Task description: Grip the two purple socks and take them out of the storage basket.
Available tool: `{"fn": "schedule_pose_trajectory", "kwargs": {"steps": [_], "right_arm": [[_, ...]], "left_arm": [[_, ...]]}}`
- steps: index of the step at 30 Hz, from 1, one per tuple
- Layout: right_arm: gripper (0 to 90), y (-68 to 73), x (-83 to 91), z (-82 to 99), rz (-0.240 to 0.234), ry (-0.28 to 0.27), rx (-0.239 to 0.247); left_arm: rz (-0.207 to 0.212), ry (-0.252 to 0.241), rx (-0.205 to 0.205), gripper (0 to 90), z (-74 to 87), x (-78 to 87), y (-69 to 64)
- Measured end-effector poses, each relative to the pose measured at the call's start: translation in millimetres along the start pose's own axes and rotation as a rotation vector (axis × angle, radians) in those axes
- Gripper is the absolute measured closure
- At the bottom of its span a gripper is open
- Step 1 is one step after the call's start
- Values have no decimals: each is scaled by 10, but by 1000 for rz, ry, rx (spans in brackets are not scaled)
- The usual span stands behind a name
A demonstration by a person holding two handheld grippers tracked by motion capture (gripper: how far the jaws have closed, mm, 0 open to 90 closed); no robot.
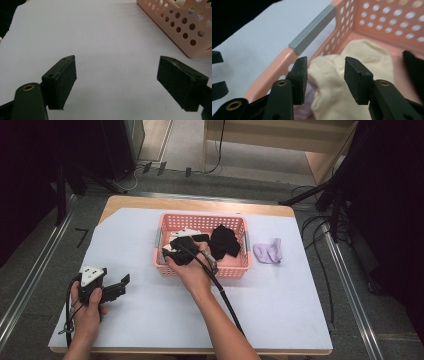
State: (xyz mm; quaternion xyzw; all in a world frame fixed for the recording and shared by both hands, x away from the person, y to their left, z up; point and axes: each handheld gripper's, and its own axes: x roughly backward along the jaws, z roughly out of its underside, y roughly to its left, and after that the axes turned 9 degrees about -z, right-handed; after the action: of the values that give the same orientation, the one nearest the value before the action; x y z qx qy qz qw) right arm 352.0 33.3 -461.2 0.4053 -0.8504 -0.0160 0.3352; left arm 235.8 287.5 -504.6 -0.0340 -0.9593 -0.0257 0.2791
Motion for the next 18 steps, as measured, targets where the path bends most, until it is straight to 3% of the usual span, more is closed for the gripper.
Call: {"fn": "schedule_pose_trajectory", "kwargs": {"steps": [4, 11, 15, 18], "right_arm": [[552, 33, -77, -28, -8, 98, -15], [700, 10, -69, -34, -53, 130, -67], [884, -8, -31, -56, -63, 126, -97], [900, -39, -1, -61, -55, 118, -113]], "left_arm": [[0, -1, 1, 166, 0, 0, 0], [2, 0, 0, 166, 0, -1, 1], [1, 0, 0, 166, 0, 0, 0], [1, 0, 0, 166, 0, -1, 1]]}}
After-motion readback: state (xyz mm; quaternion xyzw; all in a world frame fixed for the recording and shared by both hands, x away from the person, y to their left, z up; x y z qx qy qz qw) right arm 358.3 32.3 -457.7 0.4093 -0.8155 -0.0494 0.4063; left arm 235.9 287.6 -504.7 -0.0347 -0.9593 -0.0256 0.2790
